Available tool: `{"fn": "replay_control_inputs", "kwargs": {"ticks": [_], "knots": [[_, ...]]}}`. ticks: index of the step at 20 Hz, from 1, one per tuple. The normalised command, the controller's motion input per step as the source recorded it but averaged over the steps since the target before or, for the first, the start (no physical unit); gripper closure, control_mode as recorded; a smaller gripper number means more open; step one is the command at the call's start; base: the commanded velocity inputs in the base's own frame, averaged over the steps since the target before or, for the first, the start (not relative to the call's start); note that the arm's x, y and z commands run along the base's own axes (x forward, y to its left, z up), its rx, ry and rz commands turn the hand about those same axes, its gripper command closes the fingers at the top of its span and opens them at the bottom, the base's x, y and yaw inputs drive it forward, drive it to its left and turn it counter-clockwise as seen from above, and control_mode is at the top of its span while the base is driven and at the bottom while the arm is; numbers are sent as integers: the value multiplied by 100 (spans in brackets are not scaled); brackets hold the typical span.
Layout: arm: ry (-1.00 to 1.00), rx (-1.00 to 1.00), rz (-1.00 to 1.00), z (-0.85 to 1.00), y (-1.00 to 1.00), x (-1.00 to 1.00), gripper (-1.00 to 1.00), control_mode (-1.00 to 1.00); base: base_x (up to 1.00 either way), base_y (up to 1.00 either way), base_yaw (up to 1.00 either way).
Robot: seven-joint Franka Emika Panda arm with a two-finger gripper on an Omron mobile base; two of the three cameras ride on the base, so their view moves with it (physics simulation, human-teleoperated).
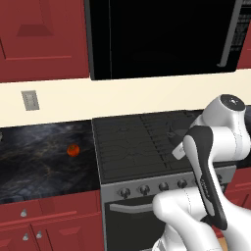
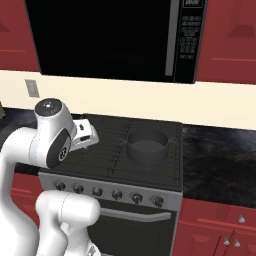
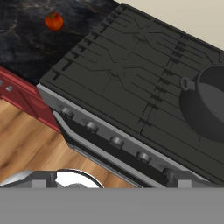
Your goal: Turn on the burner for the pot on the stove. Wait thirty seconds for the pot to heat up. Then add the tomato to the pot.
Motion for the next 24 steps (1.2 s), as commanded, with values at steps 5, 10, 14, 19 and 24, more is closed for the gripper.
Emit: {"fn": "replay_control_inputs", "kwargs": {"ticks": [5, 10, 14, 19, 24], "knots": [[-3, 0, 0, 10, 18, -6, -100, -100, 0, 0, 0], [-8, 0, 0, 40, 51, -1, -100, -100, 0, 0, 0], [-9, 0, 0, 35, 74, 0, -100, -100, 0, 0, 0], [-7, 0, 0, 24, 86, 0, -100, -100, 0, 0, 0], [-2, 3, 0, 5, 87, 0, -100, -100, 0, 0, 0]]}}
